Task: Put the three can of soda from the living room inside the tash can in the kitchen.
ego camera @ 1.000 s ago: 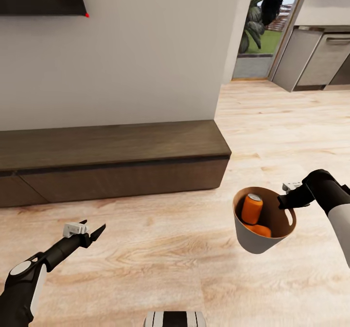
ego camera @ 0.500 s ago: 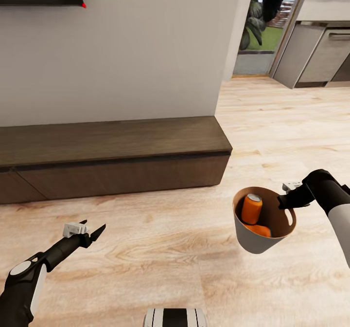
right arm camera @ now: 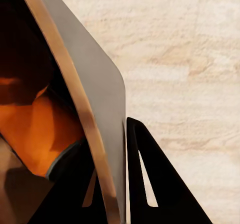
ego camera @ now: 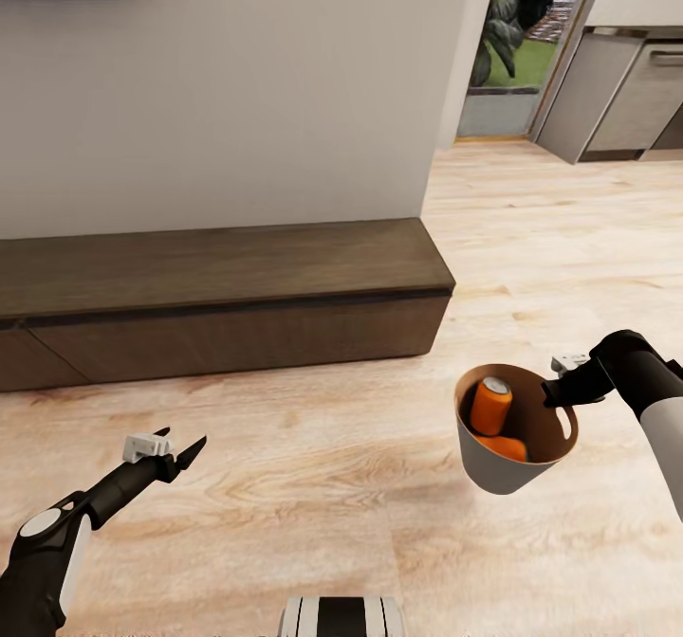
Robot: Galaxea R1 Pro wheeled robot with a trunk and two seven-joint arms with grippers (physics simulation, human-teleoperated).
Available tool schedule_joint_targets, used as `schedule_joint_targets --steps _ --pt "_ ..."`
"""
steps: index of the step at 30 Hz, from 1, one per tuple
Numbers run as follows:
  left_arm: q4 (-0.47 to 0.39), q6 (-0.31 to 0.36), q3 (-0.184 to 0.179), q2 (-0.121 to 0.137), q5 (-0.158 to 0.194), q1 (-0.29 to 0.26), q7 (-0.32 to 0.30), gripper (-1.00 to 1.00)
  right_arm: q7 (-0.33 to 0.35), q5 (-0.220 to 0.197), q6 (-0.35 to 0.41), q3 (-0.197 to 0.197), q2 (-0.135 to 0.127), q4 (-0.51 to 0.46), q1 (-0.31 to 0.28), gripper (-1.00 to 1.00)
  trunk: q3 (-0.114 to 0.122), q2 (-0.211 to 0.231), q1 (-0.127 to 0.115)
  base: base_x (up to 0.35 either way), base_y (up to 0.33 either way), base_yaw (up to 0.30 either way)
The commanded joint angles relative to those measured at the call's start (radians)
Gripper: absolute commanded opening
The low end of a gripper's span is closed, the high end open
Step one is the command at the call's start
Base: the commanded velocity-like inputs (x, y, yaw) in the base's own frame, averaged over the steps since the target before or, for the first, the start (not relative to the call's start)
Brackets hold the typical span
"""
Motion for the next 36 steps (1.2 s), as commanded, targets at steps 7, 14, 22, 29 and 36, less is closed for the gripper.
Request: schedule_joint_targets --steps 7,14,22,29,36 --pt "0.0 -0.005 0.0 0.0 0.0 0.0 0.001 1.0 0.009 -0.013 0.009 -0.003 -0.001 -0.001 -0.001 -1.0 -0.027 -0.002 0.003 0.0 0.0 0.0" --pt "0.0 -0.005 0.0 -0.004 0.0 0.0 -0.001 1.0 0.011 -0.014 0.008 -0.003 -0.001 -0.002 -0.001 -1.0 -0.035 -0.002 0.004 0.0 0.0 0.0" --pt "0.0 -0.005 0.0 -0.005 0.0 0.0 0.0 1.0 0.011 -0.014 0.008 -0.003 -0.001 -0.003 -0.001 -1.0 -0.054 -0.003 0.006 0.0 0.0 0.0" --pt "0.0 -0.005 0.0 -0.008 0.0 0.0 0.0 1.0 0.012 -0.015 0.007 -0.004 -0.003 -0.004 -0.001 -1.0 -0.077 -0.005 0.009 0.0 0.0 0.0" --pt "0.0 -0.005 0.0 -0.009 0.0 0.0 -0.001 1.0 0.014 -0.015 0.007 -0.003 -0.003 -0.031 -0.001 -1.0 -0.077 -0.005 0.009 0.0 0.0 0.0"
